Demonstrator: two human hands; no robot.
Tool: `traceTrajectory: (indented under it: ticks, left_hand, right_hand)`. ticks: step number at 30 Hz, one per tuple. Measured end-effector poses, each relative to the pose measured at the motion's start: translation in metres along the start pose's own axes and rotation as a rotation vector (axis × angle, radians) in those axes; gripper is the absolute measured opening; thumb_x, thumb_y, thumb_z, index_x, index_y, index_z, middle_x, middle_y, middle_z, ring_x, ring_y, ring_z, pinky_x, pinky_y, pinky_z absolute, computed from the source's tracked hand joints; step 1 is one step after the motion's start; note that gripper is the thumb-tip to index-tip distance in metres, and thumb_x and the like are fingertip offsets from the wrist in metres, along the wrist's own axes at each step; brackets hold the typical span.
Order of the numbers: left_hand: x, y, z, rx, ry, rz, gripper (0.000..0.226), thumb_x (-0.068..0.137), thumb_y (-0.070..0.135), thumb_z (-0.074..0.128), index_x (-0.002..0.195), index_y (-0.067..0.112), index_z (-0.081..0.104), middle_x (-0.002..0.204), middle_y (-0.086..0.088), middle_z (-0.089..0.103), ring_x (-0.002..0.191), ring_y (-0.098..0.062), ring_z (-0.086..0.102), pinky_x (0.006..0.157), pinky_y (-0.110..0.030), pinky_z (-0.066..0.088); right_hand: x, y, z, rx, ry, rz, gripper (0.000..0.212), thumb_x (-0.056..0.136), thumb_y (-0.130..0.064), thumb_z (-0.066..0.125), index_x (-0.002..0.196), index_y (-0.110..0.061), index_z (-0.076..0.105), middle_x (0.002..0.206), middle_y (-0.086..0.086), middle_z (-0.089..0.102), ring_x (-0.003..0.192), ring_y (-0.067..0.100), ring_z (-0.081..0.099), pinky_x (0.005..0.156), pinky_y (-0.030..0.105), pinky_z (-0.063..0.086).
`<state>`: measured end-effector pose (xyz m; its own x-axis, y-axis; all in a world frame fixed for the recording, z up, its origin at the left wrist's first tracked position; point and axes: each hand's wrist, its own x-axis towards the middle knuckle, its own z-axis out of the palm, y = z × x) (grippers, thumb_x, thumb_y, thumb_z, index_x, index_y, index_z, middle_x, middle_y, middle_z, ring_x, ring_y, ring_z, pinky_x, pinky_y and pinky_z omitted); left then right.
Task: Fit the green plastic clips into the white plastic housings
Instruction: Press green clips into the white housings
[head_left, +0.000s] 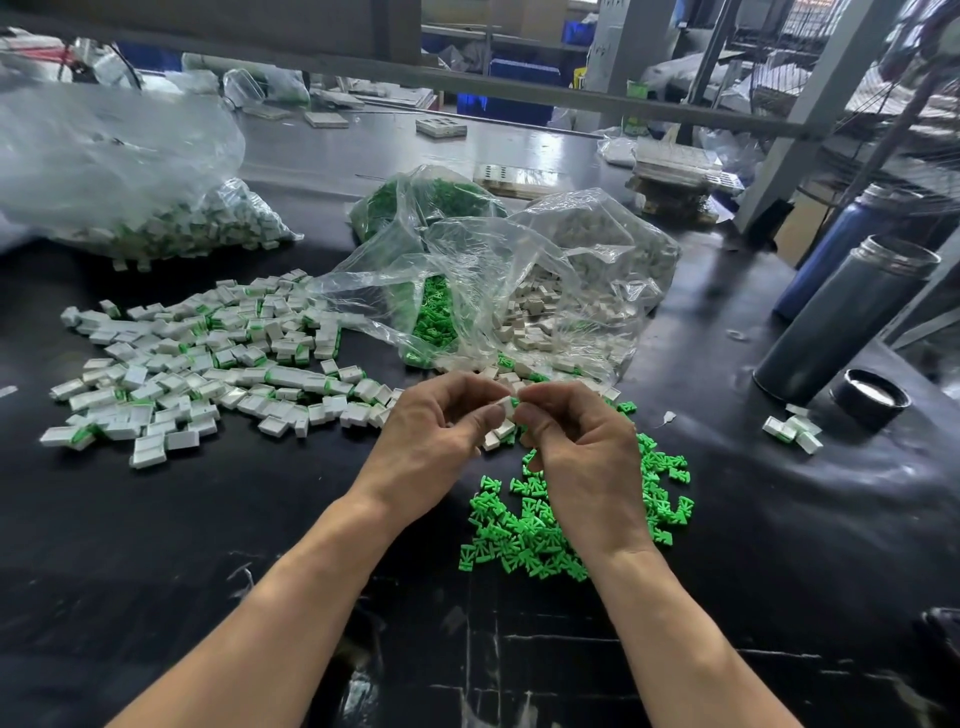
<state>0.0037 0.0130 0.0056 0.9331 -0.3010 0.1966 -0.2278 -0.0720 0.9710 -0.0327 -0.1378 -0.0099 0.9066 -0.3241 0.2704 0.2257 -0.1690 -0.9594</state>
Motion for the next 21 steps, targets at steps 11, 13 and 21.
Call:
traceTrajectory:
  ticks: [11, 13, 21]
  left_hand:
    - [0.0028, -0.002, -0.0033, -0.081, -0.004, -0.054, 0.005, 0.091, 0.011, 0.075, 0.093, 0.015, 0.075, 0.081, 0.005, 0.074, 0.066, -0.005, 0.06, 0.065, -0.019, 0.052]
    - [0.0031, -0.0027, -0.003, -0.093, 0.0, -0.06, 0.006, 0.091, 0.009, 0.075, 0.091, 0.015, 0.076, 0.08, 0.003, 0.074, 0.066, -0.006, 0.061, 0.064, -0.019, 0.052]
    - [0.0023, -0.0027, -0.0001, 0.023, 0.068, -0.009, 0.013, 0.084, -0.005, 0.077, 0.087, 0.007, 0.078, 0.082, -0.009, 0.076, 0.068, -0.005, 0.063, 0.064, -0.017, 0.051]
  right_hand:
    - [0.0006, -0.0021, -0.0016, 0.097, -0.044, 0.106, 0.007, 0.095, -0.009, 0.073, 0.098, -0.015, 0.076, 0.078, 0.003, 0.076, 0.063, 0.011, 0.068, 0.055, 0.025, 0.055]
    - [-0.0006, -0.0024, -0.0022, 0.086, -0.053, 0.104, 0.006, 0.096, -0.01, 0.072, 0.094, -0.014, 0.076, 0.077, 0.005, 0.076, 0.062, 0.014, 0.068, 0.055, 0.027, 0.056]
    - [-0.0034, -0.0043, -0.0034, -0.074, -0.052, 0.051, 0.021, 0.091, -0.008, 0.076, 0.083, -0.027, 0.077, 0.076, 0.0, 0.076, 0.072, 0.033, 0.071, 0.064, 0.056, 0.06]
